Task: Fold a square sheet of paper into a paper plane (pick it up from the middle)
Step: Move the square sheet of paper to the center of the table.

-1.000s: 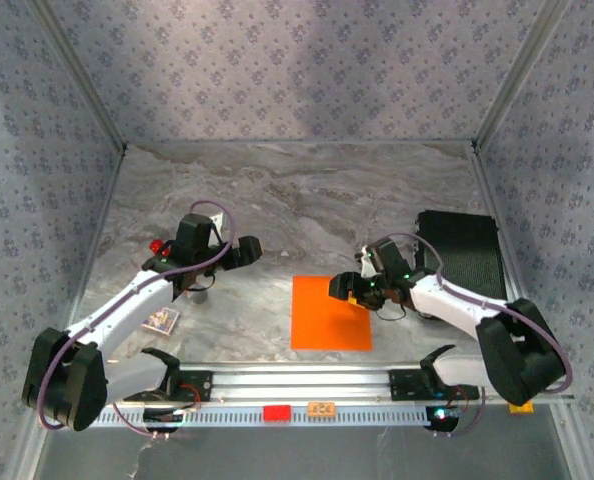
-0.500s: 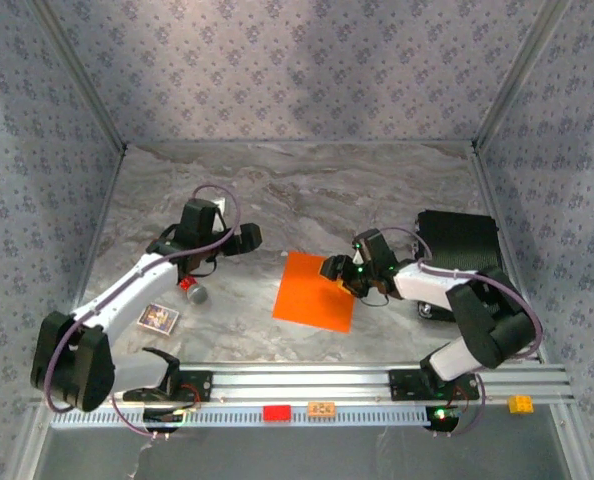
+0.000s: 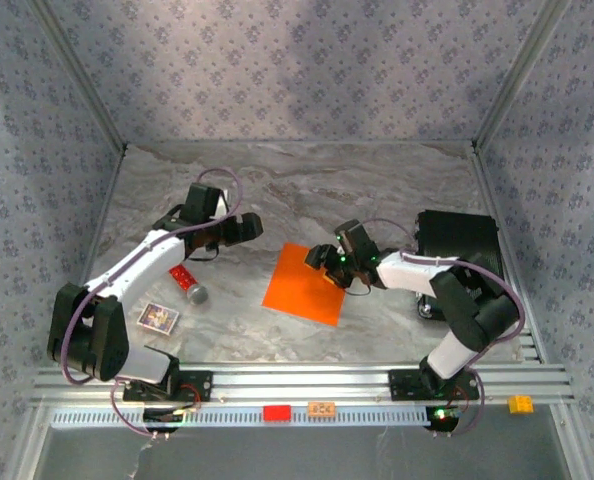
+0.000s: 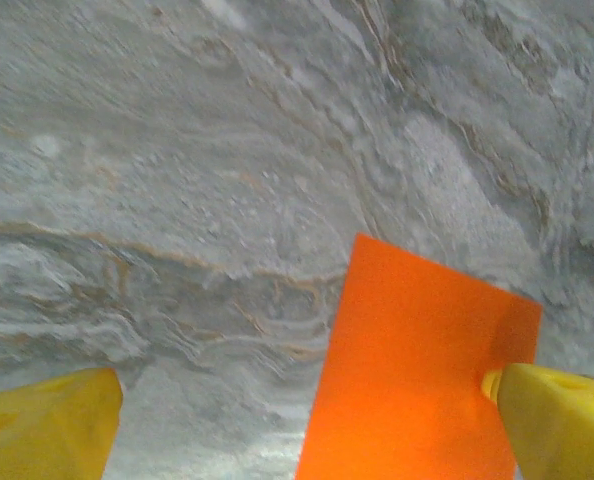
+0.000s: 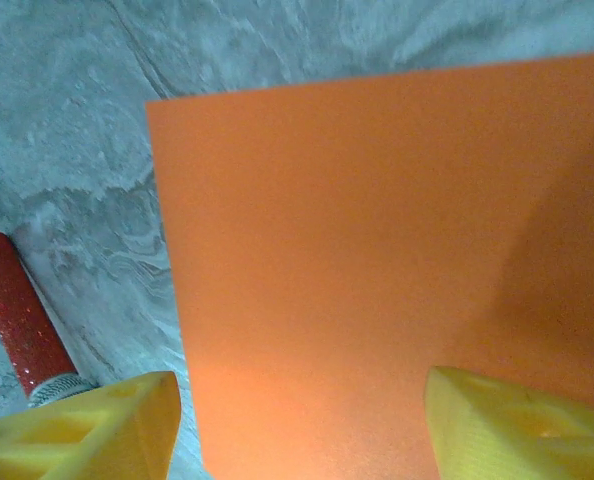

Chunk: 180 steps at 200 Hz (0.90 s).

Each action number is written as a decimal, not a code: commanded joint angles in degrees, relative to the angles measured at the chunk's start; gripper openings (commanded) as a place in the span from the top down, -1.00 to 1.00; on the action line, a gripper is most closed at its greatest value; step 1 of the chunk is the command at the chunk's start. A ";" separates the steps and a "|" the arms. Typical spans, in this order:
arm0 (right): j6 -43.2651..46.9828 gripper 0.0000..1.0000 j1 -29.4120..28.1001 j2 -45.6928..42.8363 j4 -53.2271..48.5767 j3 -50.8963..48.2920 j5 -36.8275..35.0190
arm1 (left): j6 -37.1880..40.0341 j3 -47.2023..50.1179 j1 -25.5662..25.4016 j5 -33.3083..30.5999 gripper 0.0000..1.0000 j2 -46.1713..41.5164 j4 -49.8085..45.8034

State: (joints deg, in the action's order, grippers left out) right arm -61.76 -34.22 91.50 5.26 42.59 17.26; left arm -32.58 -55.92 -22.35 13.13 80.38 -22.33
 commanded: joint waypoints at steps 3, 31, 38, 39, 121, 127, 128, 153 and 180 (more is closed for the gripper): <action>4.94 -0.37 0.82 -6.71 -6.53 1.05 -1.76 | 1.18 1.66 -3.11 3.52 -0.89 -1.65 -2.51; 5.74 -0.37 4.11 -15.85 -8.51 -5.16 -3.28 | -1.44 1.44 -7.38 3.57 -0.78 0.32 -4.52; 6.21 -0.38 5.10 -18.43 -9.06 -6.66 -3.24 | -1.43 1.03 -9.24 2.08 -0.78 1.01 -5.06; 6.21 -0.38 5.10 -18.43 -9.06 -6.66 -3.24 | -1.43 1.01 -9.48 1.82 -0.78 1.14 -5.16; 11.13 -0.46 15.05 -34.04 -19.48 -13.89 -1.32 | -1.19 -18.21 -26.56 -12.73 -0.79 23.59 -19.59; 10.82 -0.46 15.09 -34.55 -19.49 -14.25 -1.22 | -1.17 -19.88 -27.26 -13.45 -0.79 25.16 -20.78; 10.84 -0.46 15.12 -34.60 -19.49 -14.36 -1.20 | -1.17 -20.13 -27.33 -13.59 -0.79 25.43 -20.94; 10.00 -0.49 14.97 -35.79 -19.18 -15.23 -0.83 | -0.47 -25.60 -29.35 -15.51 -0.82 30.80 -24.06; 10.90 -0.53 15.00 -37.21 -21.30 -15.24 -0.59 | -0.56 -28.25 -30.36 -14.91 -0.83 34.11 -24.07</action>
State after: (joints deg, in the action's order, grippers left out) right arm -51.96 -19.46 56.07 -12.97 27.90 15.86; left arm -33.63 -81.30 -51.88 0.05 112.29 -41.98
